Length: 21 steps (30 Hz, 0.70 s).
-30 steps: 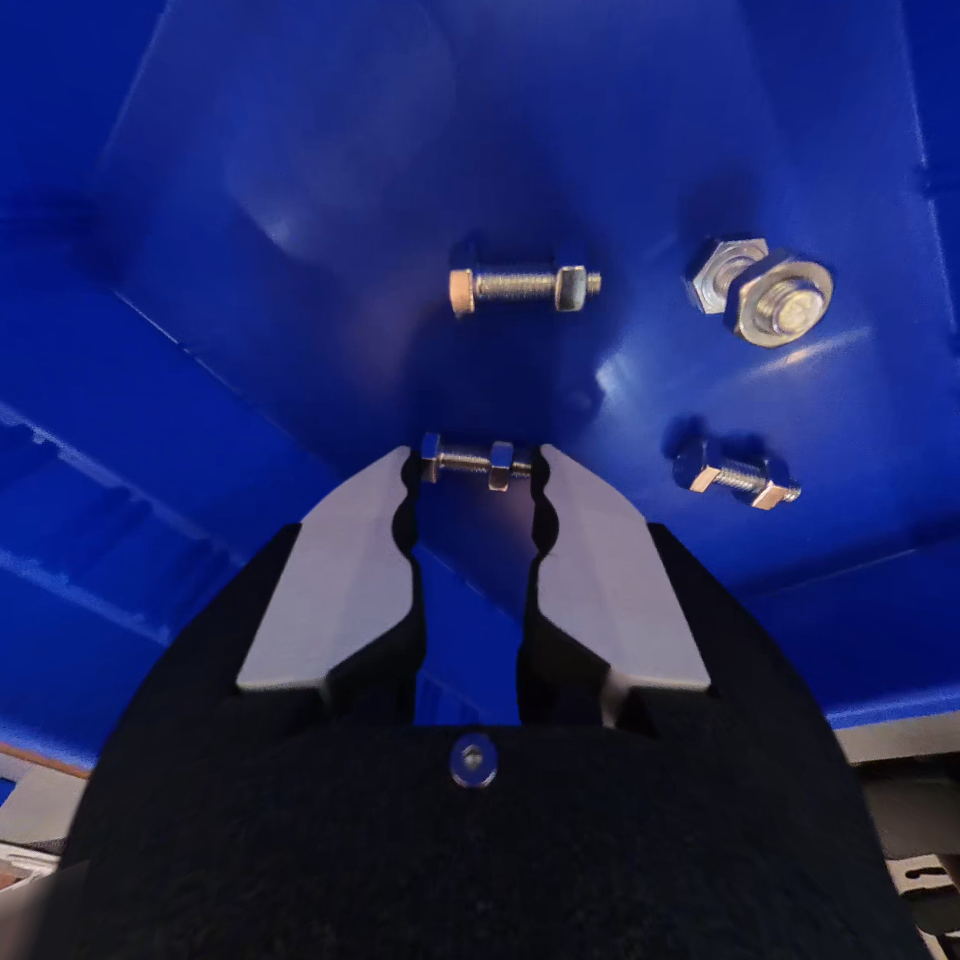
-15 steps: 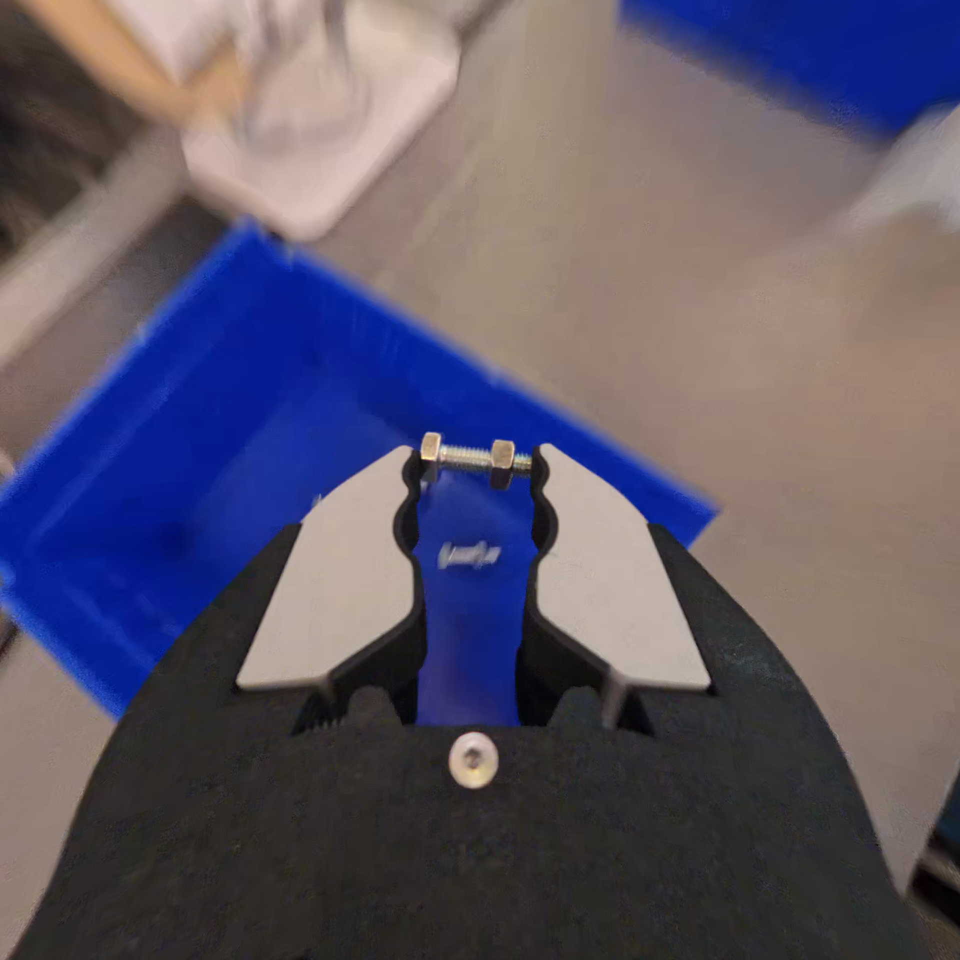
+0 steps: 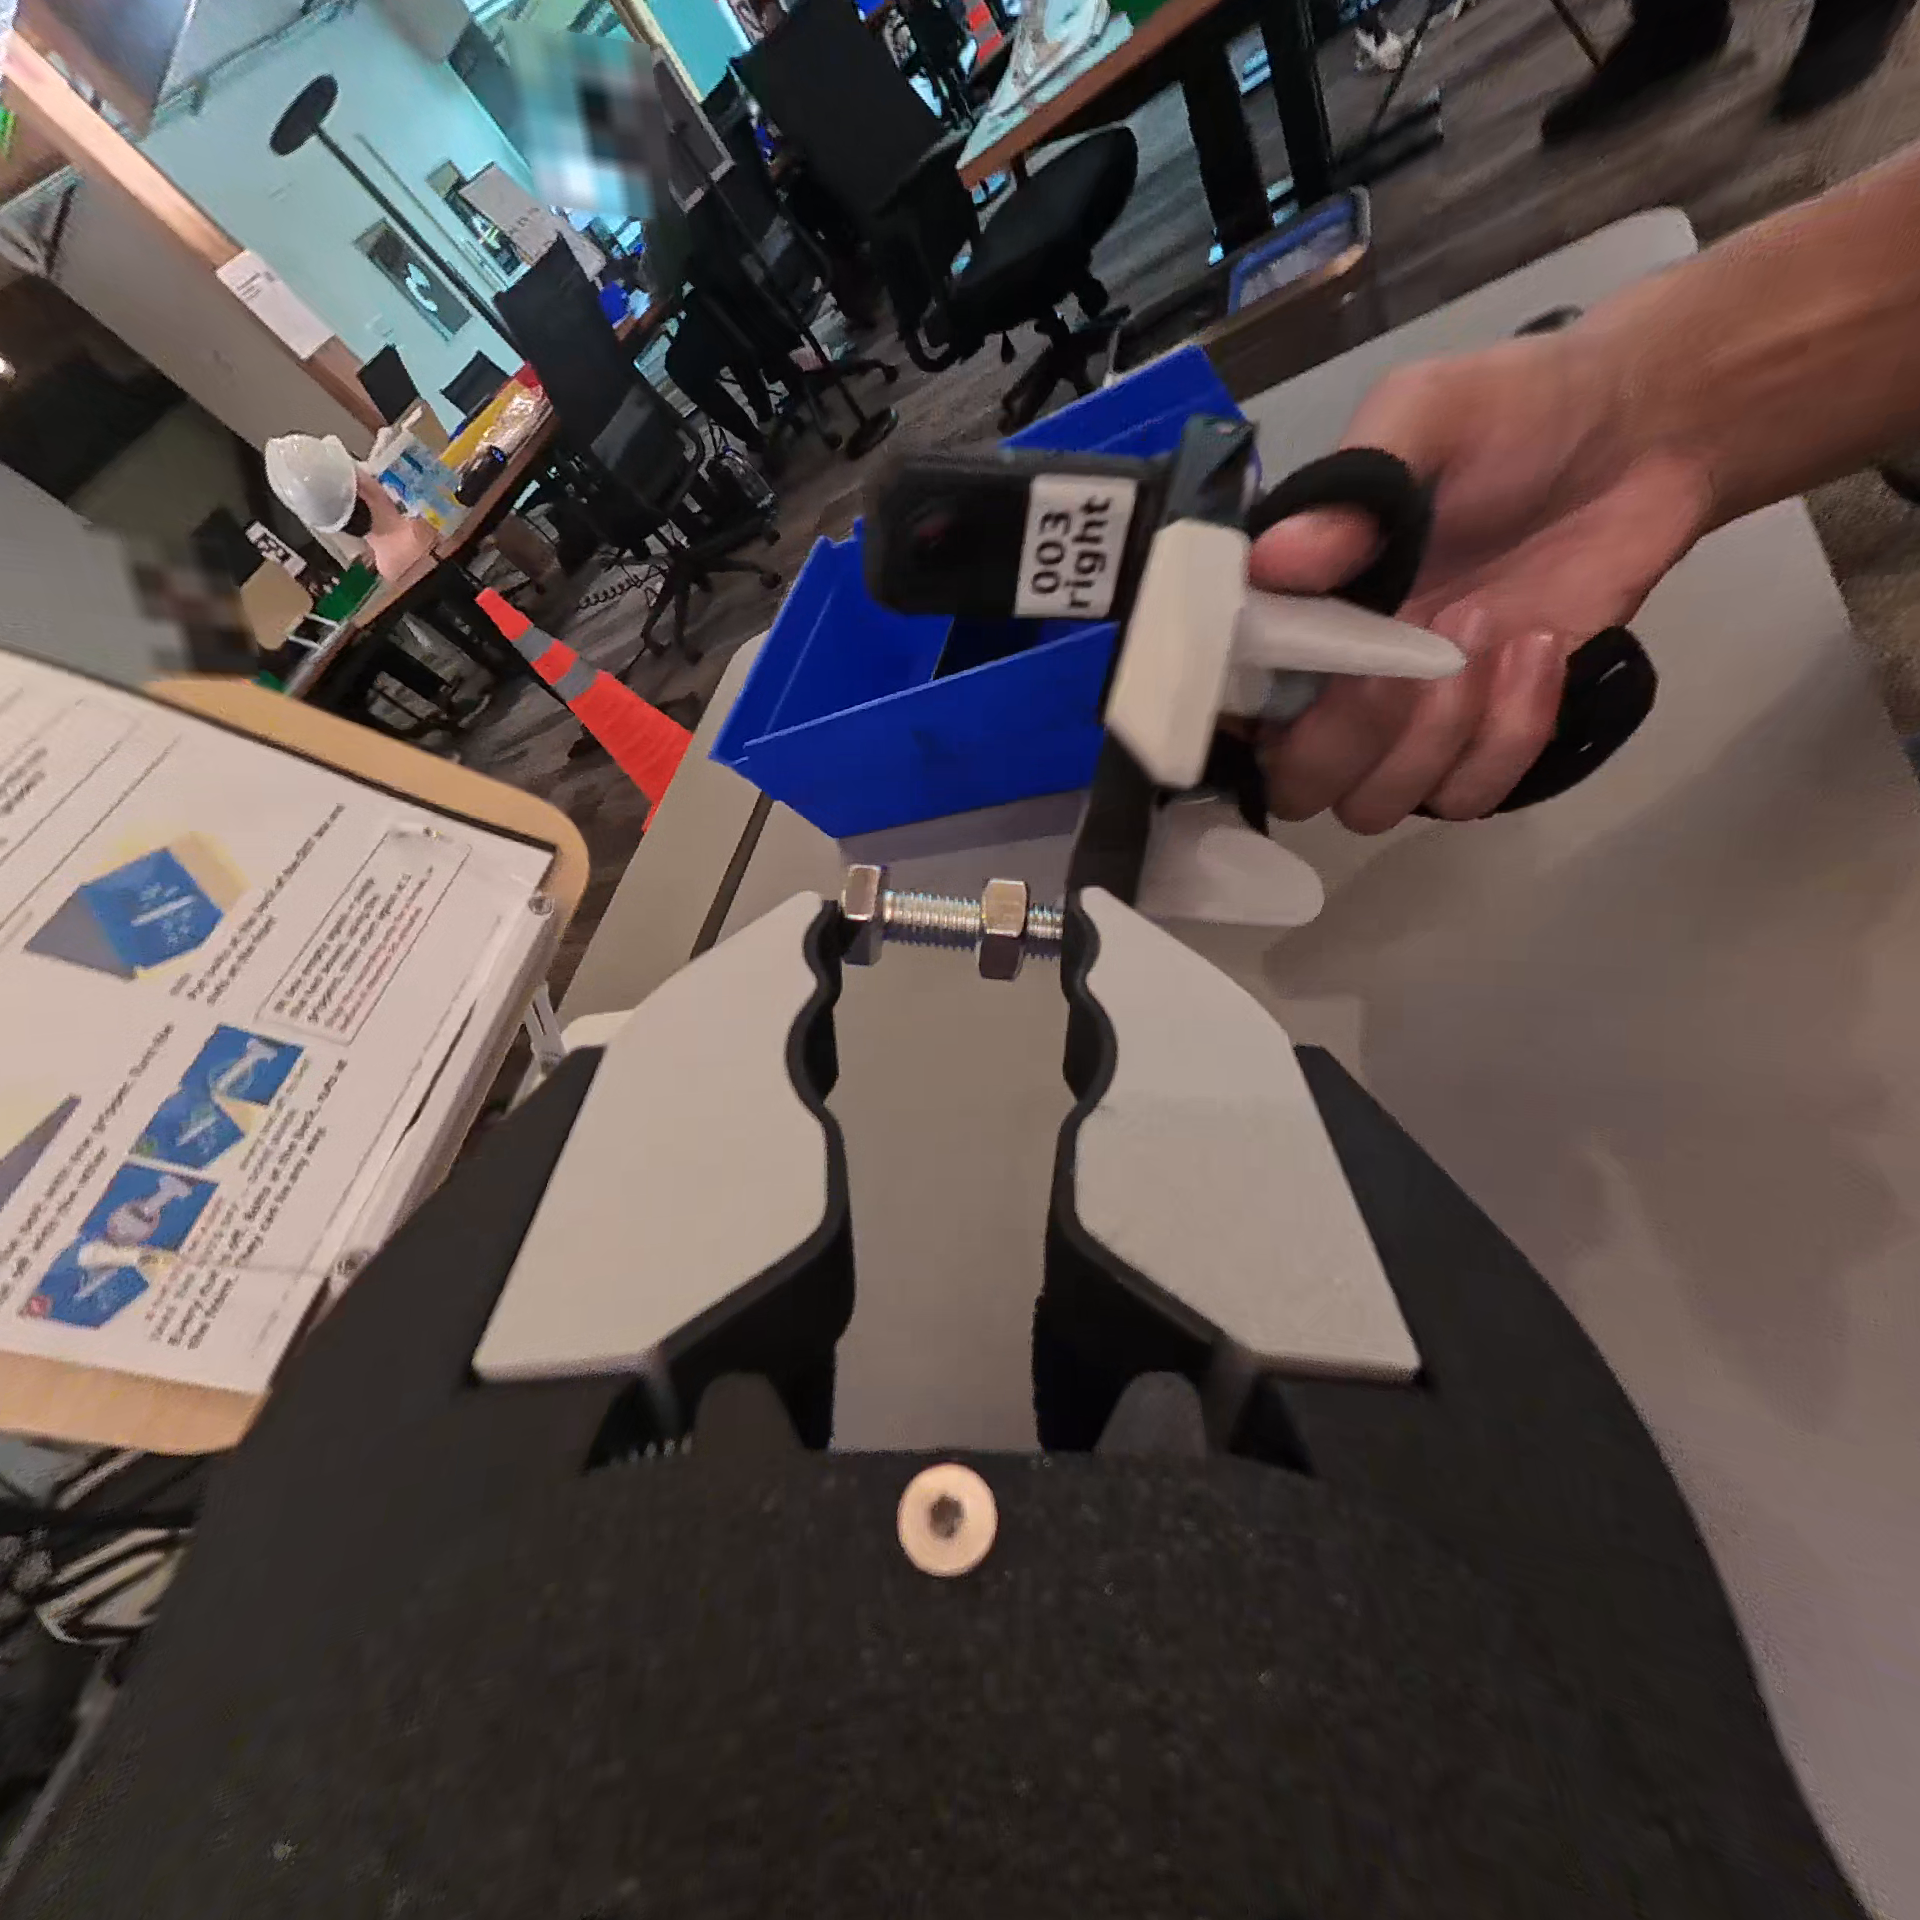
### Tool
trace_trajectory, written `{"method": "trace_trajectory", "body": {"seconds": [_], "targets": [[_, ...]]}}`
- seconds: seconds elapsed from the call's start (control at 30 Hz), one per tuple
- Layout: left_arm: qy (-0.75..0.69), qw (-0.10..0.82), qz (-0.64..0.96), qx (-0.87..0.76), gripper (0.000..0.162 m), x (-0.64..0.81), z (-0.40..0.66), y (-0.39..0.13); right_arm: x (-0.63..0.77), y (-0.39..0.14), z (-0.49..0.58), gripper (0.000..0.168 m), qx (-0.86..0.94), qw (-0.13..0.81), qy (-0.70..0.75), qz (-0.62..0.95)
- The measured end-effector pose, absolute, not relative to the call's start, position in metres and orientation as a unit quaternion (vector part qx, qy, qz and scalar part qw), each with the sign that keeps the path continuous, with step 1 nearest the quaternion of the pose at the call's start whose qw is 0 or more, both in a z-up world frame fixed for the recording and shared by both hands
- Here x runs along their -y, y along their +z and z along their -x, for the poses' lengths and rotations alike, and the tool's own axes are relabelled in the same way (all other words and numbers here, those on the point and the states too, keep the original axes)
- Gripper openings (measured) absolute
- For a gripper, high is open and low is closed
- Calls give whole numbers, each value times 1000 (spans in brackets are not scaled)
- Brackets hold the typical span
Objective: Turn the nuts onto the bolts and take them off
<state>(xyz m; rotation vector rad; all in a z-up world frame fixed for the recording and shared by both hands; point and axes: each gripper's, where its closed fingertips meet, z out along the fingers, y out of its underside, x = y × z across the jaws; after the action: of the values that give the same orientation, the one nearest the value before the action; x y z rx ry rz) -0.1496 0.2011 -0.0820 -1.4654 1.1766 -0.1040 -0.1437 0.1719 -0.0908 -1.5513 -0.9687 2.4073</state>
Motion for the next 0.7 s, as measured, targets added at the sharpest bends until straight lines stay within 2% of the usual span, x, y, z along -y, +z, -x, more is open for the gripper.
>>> {"method": "trace_trajectory", "body": {"seconds": [0.13, 0.2, 0.43, 0.53, 0.7], "targets": [[-27, 591, 609, -528, 39, -196, 131, -93, -176, -89, 144, 34, 286, 40, 818, 497], [-33, 596, 606, -525, 39, -196, 126, -94, -177, -93, 140, 19, 296, 53, 813, 498], [-42, 589, 627, -508, 41, -200, 121, -108, -186, -112, 135, 19, 349, 120, 749, 550], [-146, 549, 665, -485, 55, -188, 120, -114, -194, -125, 129, 19, 418, 180, 675, 581], [-313, 472, 708, -422, 49, -182, 128, -126, -214, -147, 113, 19, 596, 335, 428, 591]]}}
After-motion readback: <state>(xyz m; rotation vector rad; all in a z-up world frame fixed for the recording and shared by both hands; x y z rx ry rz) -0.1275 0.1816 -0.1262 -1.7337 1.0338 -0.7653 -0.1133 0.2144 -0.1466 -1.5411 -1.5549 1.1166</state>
